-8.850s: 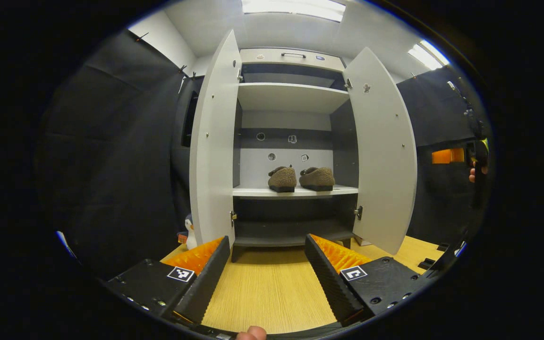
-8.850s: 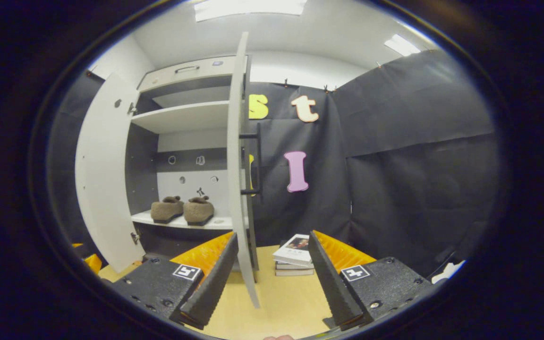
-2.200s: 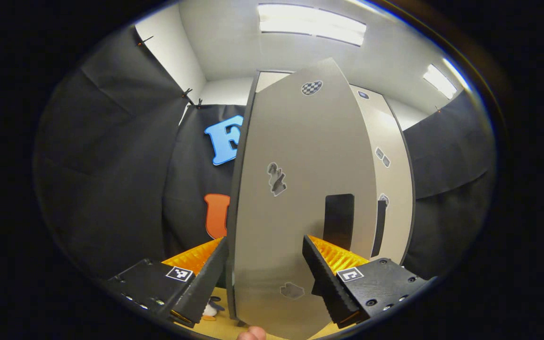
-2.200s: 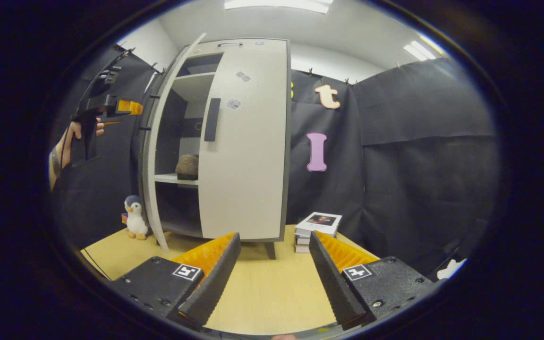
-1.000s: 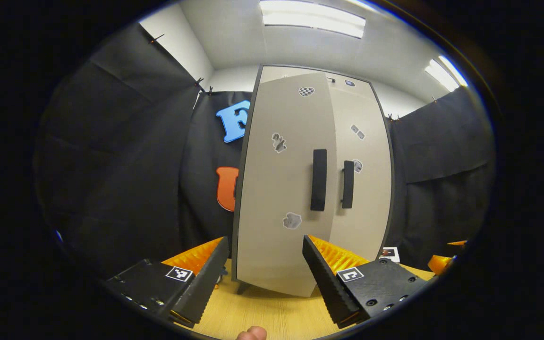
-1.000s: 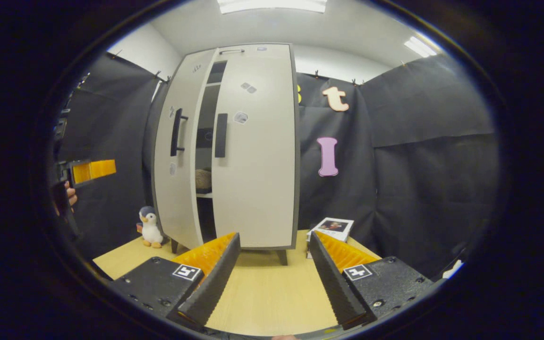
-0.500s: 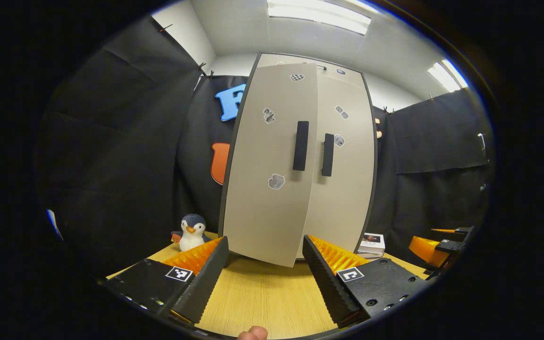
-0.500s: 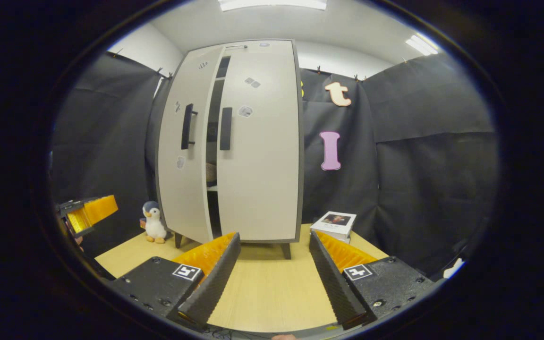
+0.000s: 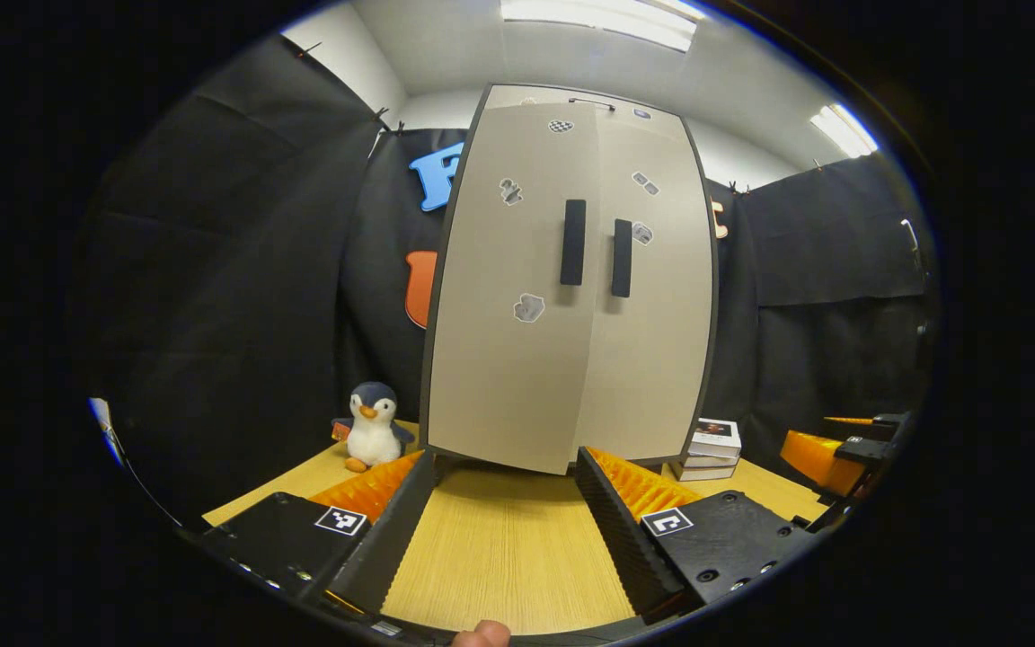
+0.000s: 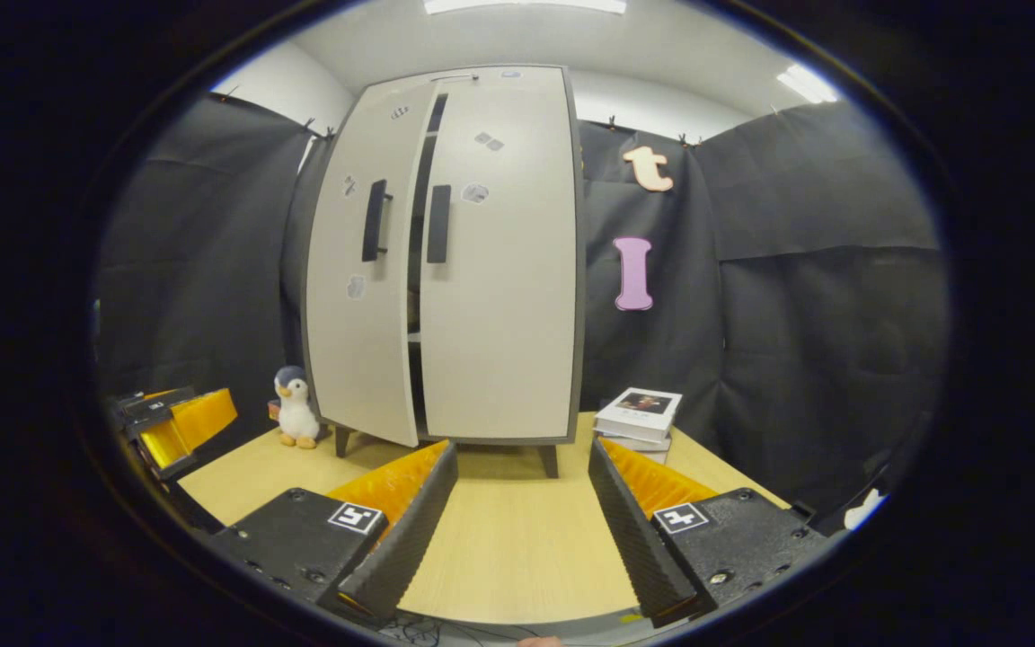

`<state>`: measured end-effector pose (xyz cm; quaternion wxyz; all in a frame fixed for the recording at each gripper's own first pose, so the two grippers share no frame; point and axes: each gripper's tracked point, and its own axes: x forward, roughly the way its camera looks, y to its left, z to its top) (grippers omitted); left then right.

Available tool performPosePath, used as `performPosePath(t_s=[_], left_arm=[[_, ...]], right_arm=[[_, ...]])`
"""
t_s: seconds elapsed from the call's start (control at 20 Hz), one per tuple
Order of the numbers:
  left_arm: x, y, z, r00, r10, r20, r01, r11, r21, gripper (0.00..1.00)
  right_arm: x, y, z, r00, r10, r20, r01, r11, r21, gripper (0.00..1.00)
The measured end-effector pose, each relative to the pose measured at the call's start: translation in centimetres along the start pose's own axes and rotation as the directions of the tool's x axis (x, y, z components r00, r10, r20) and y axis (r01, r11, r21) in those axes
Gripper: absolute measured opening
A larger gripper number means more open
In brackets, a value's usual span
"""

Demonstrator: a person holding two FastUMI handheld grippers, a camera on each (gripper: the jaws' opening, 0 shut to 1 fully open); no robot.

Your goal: Grab one shoe with the right hand and put it into the shoe cabinet, grab the other shoe with the left hand and put it into the shoe cabinet; then close the right door with the right hand and the left door with the left hand.

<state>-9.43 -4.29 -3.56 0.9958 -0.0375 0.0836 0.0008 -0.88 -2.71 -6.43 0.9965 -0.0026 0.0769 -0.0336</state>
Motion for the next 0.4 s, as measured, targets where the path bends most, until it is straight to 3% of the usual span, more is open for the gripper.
performPosePath(t_s=[0.4], left_arm=[[0.1, 0.7, 2.8, 0.998, 0.02, 0.062, -0.021, 1.0, 0.014, 0.95]], right_arm=[[-0.1, -0.1, 0.7, 0.999, -0.002, 0.036, 0.001, 1.0, 0.01, 0.95]])
